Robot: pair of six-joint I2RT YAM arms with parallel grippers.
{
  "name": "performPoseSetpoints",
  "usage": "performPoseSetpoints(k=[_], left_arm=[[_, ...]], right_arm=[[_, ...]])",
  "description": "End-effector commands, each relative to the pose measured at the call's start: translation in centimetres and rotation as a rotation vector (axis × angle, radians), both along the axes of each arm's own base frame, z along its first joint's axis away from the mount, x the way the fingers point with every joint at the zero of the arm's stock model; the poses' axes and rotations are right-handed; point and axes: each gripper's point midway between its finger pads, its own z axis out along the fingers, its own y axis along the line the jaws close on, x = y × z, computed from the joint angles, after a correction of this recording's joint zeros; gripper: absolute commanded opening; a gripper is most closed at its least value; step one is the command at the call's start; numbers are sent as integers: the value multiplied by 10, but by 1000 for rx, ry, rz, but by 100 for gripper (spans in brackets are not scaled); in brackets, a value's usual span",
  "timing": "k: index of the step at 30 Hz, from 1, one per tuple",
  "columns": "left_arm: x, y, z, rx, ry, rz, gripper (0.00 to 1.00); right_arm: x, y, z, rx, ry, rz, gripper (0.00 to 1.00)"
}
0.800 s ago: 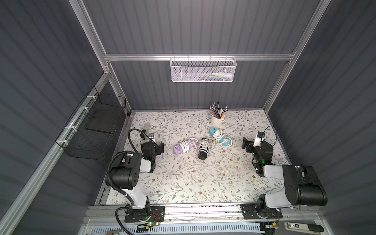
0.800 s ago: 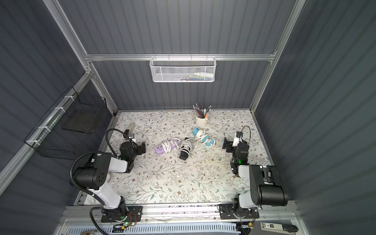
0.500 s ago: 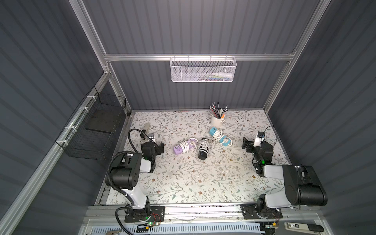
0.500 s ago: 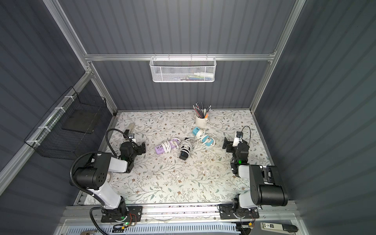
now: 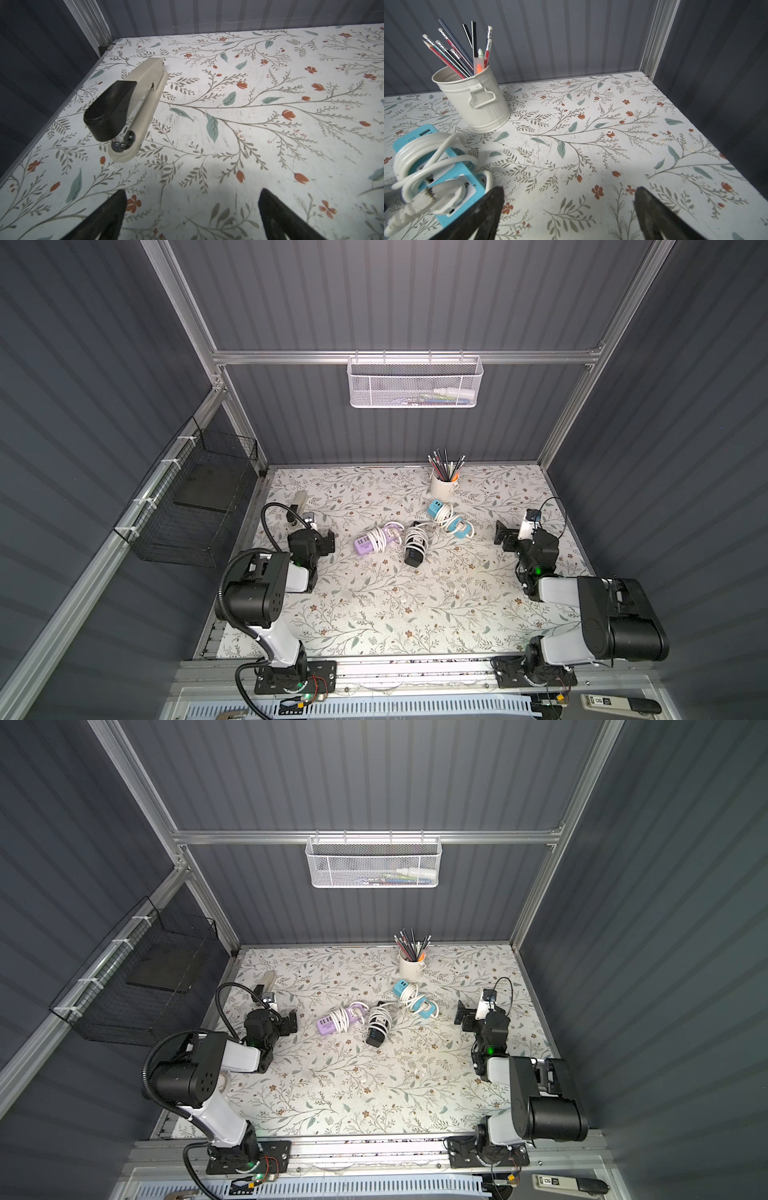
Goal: Unwrap the cord wrapped around the power strip
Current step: Pick up the power strip from the center of the board.
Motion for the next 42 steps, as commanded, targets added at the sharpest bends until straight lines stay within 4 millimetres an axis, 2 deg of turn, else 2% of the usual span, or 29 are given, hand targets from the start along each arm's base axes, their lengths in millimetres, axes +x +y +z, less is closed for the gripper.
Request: performPoseSetpoints(k=[1,26,28,31,33,35,37,40,42], left_arm=[[7,2,6,-15,-15,4,100],[6,2,6,-15,-17,6,100],[7,12,12,-11,-31,67,100],[18,24,28,9,59,148,100],[27,31,47,24,107,212,100],[34,31,72,45,132,247,100],[37,25,96,95,140,284,100],[38,1,134,175,123,306,100],[36,-14,166,173,81,357,100]], right_arm=[[3,0,2,4,-3,6,99],[2,-1,3,4,-8,4,99],[2,-7,8,11,-9,-34,99],[0,-10,15,9,-11,-59,99],[0,-8,20,-1,9,-54,99],[3,-4,27,-9,60,-55,99],[7,-6,37,10,110,-89,99],[14,-7,58,104,144,-142,99],[16,-10,86,254,138,-233,99]])
